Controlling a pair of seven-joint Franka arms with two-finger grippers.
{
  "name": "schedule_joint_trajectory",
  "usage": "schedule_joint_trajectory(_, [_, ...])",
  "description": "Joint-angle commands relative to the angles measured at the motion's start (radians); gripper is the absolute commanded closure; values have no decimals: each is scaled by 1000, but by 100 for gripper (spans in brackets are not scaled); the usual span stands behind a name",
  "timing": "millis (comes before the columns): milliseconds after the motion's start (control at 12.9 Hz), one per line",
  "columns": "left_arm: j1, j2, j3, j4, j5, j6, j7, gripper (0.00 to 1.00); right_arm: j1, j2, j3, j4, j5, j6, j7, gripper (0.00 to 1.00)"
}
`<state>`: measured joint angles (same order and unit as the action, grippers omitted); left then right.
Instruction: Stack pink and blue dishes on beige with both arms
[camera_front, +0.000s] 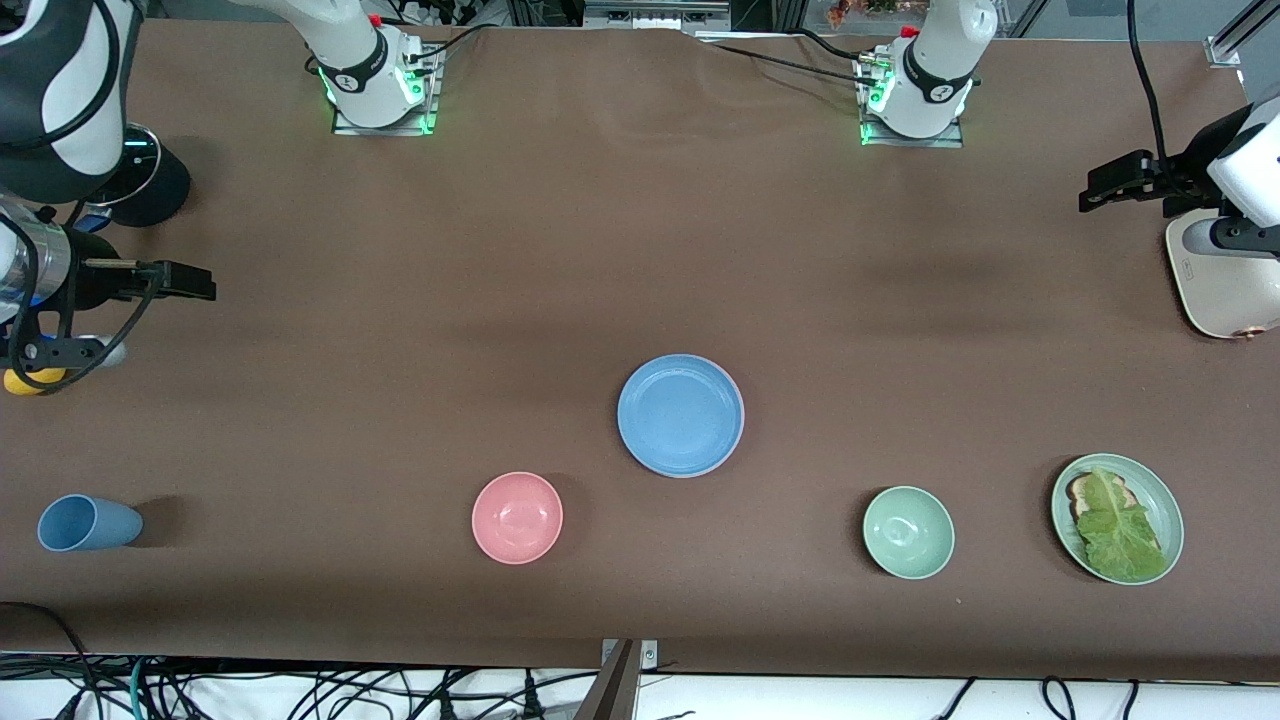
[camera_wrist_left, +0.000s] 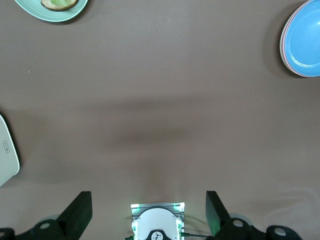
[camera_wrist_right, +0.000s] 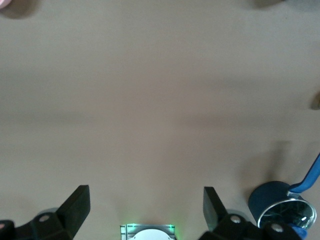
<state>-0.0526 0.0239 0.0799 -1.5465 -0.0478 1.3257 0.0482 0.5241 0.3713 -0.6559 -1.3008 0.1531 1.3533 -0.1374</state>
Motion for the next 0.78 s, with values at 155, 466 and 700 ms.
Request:
schedule_joint_trajectory(155, [13,7,3,8,-35,3,22,0,-317,-242,433,-257,-136,166,150,0])
schedule_joint_trajectory(466, [14,8,3,8,-37,3,22,0,-495,-341,639,-393,-181,253,252,0])
schedule_joint_trajectory(700, [19,10,3,8,-41,3,22,0,-506,-347,641,-390,-170,216,274,0])
